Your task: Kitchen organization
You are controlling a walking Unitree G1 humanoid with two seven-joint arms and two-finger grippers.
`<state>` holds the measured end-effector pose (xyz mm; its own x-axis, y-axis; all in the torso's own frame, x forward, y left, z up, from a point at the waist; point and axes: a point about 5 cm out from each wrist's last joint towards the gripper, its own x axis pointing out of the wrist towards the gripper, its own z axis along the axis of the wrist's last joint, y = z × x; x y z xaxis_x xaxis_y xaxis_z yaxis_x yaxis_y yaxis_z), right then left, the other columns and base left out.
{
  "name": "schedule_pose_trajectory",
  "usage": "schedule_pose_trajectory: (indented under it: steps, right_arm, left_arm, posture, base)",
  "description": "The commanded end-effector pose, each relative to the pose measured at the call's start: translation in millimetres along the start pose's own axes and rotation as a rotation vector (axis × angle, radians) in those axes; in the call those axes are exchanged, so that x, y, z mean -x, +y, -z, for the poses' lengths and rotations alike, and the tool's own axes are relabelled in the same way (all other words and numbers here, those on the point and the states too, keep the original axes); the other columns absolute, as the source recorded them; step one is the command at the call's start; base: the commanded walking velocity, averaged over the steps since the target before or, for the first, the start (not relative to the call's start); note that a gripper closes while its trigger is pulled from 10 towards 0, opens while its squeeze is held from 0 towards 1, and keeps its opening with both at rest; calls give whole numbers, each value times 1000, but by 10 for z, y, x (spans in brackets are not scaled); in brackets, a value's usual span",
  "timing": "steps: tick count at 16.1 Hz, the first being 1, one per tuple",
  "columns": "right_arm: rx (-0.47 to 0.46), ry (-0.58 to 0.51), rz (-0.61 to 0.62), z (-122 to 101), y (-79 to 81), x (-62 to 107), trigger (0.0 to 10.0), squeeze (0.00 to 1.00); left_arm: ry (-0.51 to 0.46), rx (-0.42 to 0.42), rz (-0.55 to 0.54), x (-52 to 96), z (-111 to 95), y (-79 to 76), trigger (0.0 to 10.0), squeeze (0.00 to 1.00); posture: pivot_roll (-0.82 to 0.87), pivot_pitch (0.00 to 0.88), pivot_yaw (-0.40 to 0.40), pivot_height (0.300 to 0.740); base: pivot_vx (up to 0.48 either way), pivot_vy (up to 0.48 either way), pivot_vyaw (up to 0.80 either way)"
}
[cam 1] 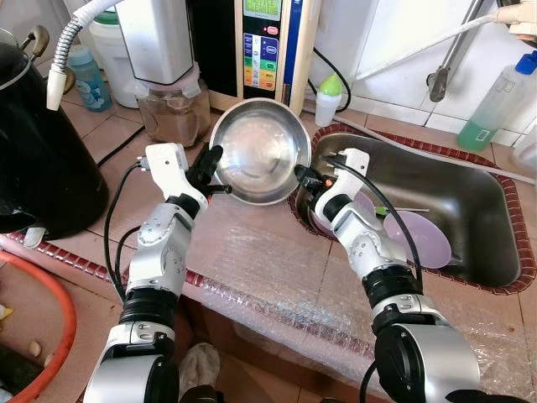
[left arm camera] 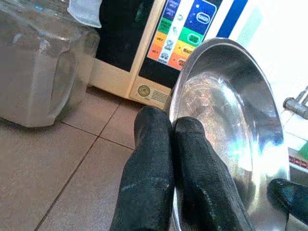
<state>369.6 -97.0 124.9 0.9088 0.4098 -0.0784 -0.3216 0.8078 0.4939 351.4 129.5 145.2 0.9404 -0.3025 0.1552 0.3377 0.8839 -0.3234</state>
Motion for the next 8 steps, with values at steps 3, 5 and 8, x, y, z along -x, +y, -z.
schedule_pose_trajectory:
  steps: [3, 5, 8]
  right_arm:
    - [61, -29, -88, -126, 167, -65, 10000, 1000]
    - [78, -37, -87, -178, 143, -69, 10000, 784]
    - [82, -47, -43, -260, 72, -82, 10000, 0]
  left_arm:
    - [9, -22, 96, -51, 2, -171, 0, 0]
    - [6, -24, 101, -48, -8, -173, 0, 0]
    - [-1, -19, 117, -39, -11, -193, 0, 0]
  posture:
    - [-29, 0, -14, 740]
    - [-27, 0, -16, 740]
    - [-24, 0, -17, 740]
  base:
    - [0, 0, 0]
    - [0, 0, 0]
    - [0, 0, 0]
